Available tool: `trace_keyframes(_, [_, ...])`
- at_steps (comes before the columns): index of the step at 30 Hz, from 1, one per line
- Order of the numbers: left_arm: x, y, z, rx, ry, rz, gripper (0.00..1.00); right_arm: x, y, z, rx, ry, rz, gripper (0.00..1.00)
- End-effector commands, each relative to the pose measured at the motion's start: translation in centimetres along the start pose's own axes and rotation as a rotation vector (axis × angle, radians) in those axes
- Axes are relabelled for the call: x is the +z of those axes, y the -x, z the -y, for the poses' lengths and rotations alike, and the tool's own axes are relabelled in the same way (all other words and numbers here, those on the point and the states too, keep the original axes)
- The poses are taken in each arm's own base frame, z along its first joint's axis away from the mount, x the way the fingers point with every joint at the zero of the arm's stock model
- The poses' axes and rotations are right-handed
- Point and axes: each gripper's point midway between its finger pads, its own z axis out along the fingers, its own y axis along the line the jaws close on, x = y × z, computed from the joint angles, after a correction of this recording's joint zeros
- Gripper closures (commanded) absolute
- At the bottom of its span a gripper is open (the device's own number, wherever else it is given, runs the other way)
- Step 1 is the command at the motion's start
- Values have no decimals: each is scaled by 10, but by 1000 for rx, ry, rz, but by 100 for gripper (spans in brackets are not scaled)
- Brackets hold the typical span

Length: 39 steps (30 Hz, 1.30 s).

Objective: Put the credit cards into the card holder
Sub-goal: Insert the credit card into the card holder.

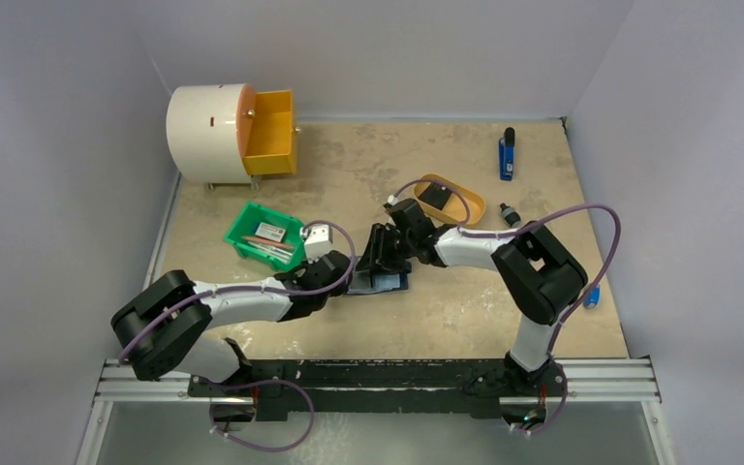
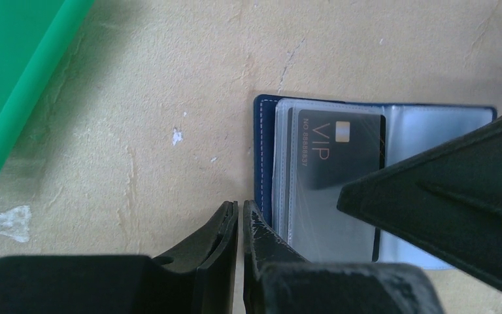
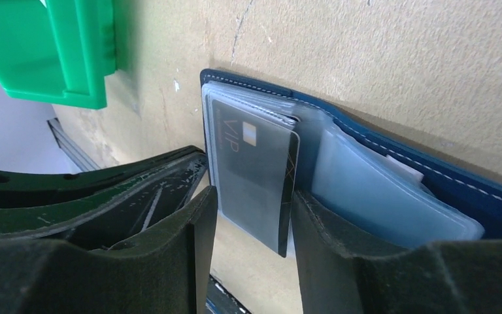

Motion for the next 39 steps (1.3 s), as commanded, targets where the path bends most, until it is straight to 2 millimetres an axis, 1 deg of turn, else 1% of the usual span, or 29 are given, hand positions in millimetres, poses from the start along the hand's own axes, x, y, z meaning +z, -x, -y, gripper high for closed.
trace_keyframes(1, [-6,33,34,-58,-82,77,92,-19,-4,-12,-62,-38,0,51])
trace_keyframes(4, [-7,35,32,-56,-74,86,91,-25,-3,-6,-66,-75,14,50])
trace_keyframes(6, [-6,35,31,-53,-70,86,91,-25,-2,-5,-81,-83,16,50])
trace_keyframes(9, [-5,34,36,-54,-83,77,91,-21,5,-7,-96,-79,36,50])
trace_keyframes(13, [-4,34,41,-54,-97,72,91,-17,5,-13,-106,-57,14,51])
trace_keyframes(16, [-5,35,39,-53,-88,75,92,-15,5,-14,-105,-58,3,51])
trace_keyframes(19, [-8,39,30,-61,-57,95,92,-16,5,-11,-103,-74,6,51])
trace_keyframes(21, [-13,44,21,-73,-31,122,92,-20,6,-8,-101,-95,19,50])
trace_keyframes(23, [-17,46,8,-75,11,138,92,-22,7,-4,-99,-116,31,50])
trace_keyframes(26, [-19,46,-4,-85,51,155,92,-20,4,2,-91,-137,21,50])
trace_keyframes(31, [-11,28,-8,-79,51,108,94,-16,1,3,-79,-127,3,51])
trace_keyframes(33, [-8,20,-5,-72,34,82,94,-14,-1,1,-80,-115,-7,51])
trace_keyframes(36, [-2,16,5,-79,-7,66,95,-10,-5,-4,-83,-98,-30,51])
trace_keyframes(39, [0,11,8,-78,-25,51,95,-5,-10,-6,-85,-90,-54,52])
